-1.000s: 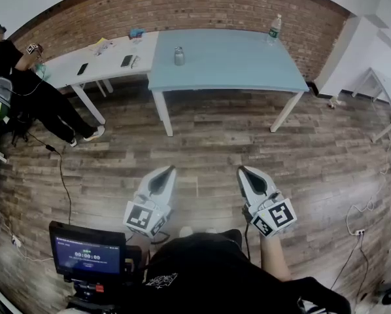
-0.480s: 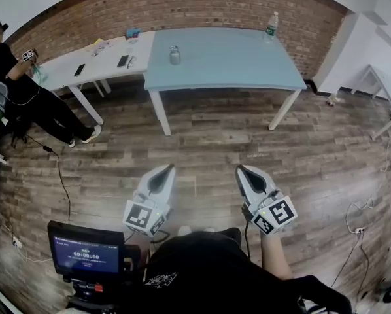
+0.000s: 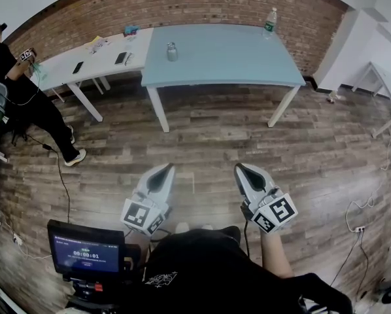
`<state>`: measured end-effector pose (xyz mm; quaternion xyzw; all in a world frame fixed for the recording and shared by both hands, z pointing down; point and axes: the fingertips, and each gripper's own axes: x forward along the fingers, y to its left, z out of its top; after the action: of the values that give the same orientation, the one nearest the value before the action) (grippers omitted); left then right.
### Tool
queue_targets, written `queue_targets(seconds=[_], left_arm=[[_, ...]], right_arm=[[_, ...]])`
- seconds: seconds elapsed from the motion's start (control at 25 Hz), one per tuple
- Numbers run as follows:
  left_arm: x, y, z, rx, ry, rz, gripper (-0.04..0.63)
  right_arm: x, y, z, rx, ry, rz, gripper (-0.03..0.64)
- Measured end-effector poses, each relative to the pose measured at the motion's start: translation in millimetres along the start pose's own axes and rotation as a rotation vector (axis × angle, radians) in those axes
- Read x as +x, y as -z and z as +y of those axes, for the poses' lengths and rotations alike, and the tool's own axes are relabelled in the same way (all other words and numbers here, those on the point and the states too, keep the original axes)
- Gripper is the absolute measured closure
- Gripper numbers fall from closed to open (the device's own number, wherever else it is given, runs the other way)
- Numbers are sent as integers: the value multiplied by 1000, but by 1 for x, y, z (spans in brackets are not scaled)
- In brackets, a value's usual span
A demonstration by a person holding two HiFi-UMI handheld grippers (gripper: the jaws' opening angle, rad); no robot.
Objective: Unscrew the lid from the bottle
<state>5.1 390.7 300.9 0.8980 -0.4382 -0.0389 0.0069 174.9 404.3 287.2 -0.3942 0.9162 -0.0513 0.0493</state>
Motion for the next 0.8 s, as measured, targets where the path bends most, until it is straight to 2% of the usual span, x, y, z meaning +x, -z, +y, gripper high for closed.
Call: queue_targets(seconds=[0.32,0.8], left_arm=[[1,9,-22,26,-5,28,597],[-3,9,-16,8,-20,41,597]], right_arm=[[-19,8,-2,0,-21,9,614],[-7,4,-2,-18,-55,13,614]])
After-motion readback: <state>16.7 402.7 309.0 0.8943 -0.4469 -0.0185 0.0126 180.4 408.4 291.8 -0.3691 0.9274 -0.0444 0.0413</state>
